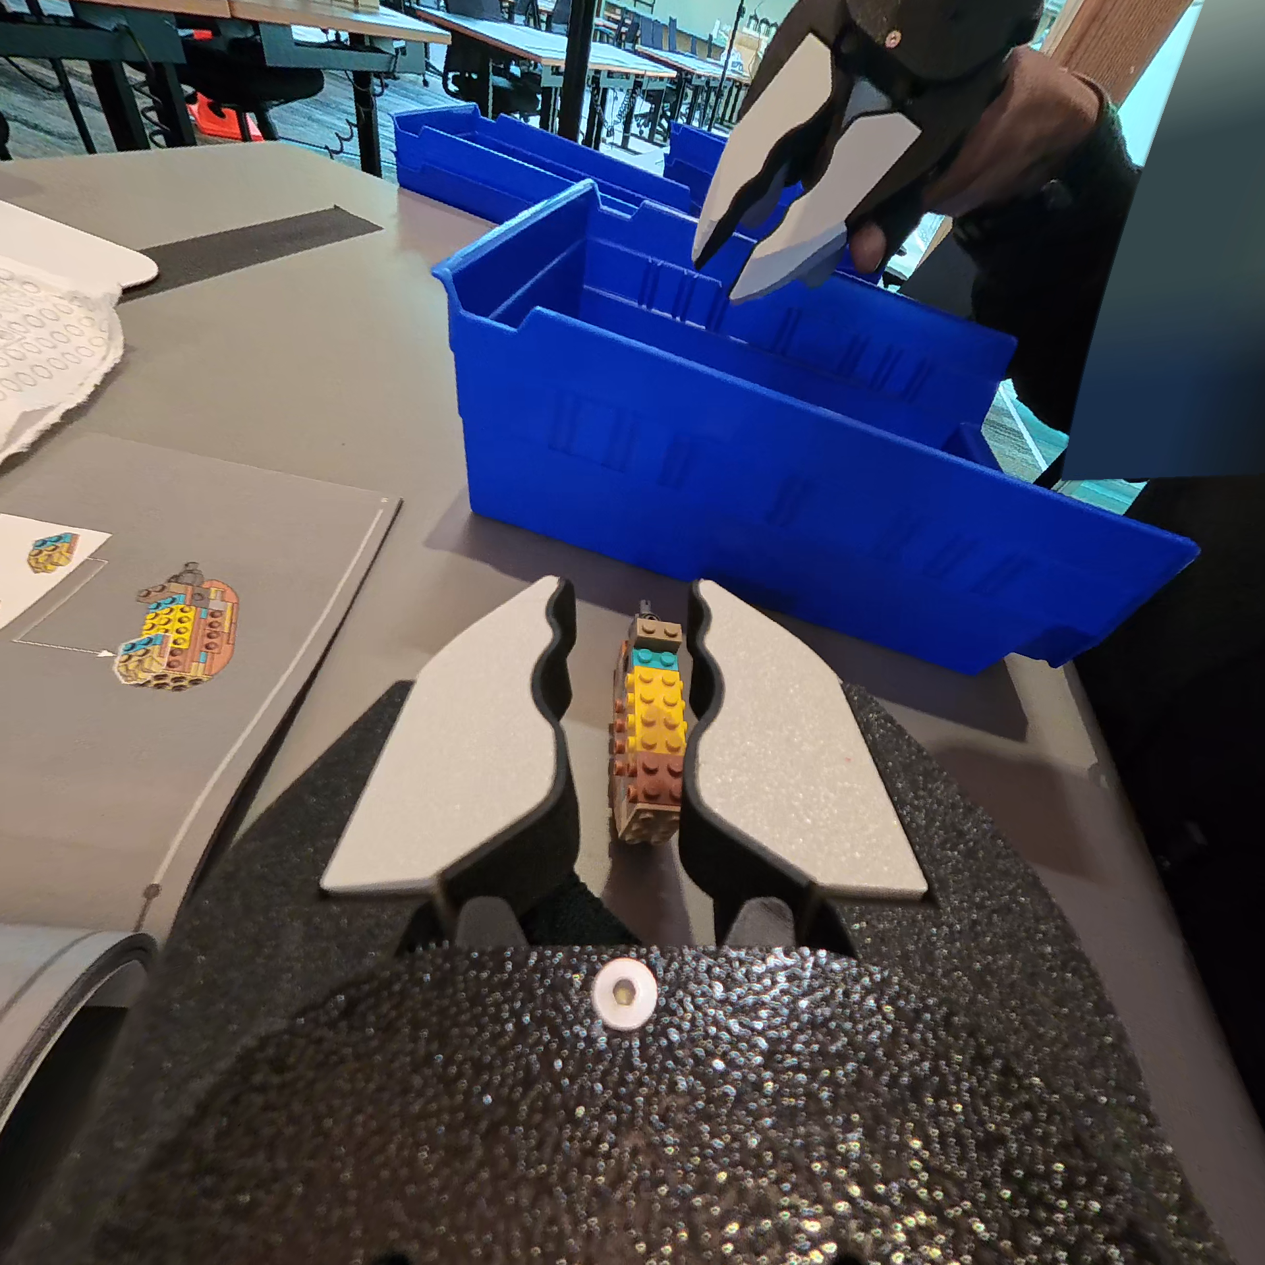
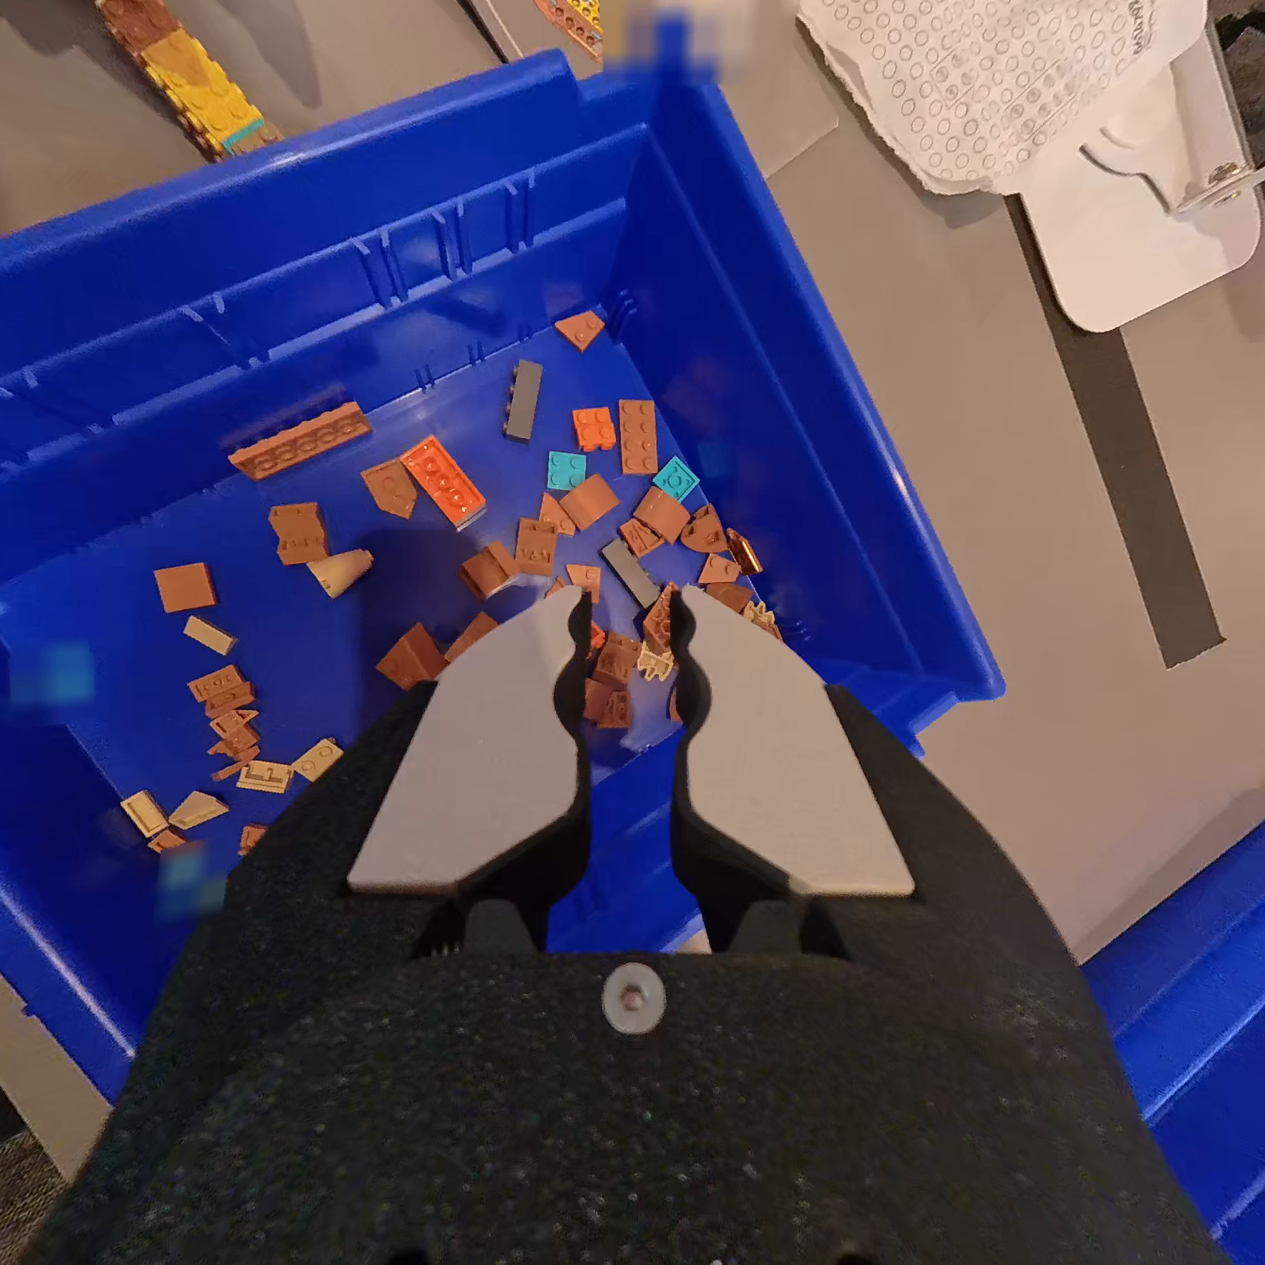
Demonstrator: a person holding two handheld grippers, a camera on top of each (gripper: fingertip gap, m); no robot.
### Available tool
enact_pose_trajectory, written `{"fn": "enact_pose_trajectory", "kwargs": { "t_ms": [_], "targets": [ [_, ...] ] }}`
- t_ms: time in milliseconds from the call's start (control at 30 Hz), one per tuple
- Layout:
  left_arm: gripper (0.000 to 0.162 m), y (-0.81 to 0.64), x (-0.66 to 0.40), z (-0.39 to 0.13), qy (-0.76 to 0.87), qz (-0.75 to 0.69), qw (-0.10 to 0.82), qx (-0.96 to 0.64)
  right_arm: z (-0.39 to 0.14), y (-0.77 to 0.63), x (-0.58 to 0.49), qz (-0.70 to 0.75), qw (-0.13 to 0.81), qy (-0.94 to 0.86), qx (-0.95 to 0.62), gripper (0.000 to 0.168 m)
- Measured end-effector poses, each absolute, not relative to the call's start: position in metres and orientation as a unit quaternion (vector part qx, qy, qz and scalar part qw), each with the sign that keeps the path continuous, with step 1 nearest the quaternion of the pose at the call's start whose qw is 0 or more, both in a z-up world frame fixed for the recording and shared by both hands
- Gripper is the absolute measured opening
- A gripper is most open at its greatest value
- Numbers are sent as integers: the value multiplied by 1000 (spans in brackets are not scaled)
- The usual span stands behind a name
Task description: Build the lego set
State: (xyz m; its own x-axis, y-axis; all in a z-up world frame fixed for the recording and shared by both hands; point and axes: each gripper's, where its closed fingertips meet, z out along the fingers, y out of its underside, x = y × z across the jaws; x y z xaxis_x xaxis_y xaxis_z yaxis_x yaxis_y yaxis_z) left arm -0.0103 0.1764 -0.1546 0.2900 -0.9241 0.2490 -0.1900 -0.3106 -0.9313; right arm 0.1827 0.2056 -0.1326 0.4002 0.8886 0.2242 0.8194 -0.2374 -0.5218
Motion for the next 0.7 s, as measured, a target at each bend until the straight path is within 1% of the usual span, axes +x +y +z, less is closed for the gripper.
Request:
{"fn": "enact_pose_trajectory", "kwargs": {
  "t_ms": [700],
  "targets": [
    [31,176,-10,-155,410,-433,422,-683,-134,208,195,43,316,-522,-791,22]
  ]
}}
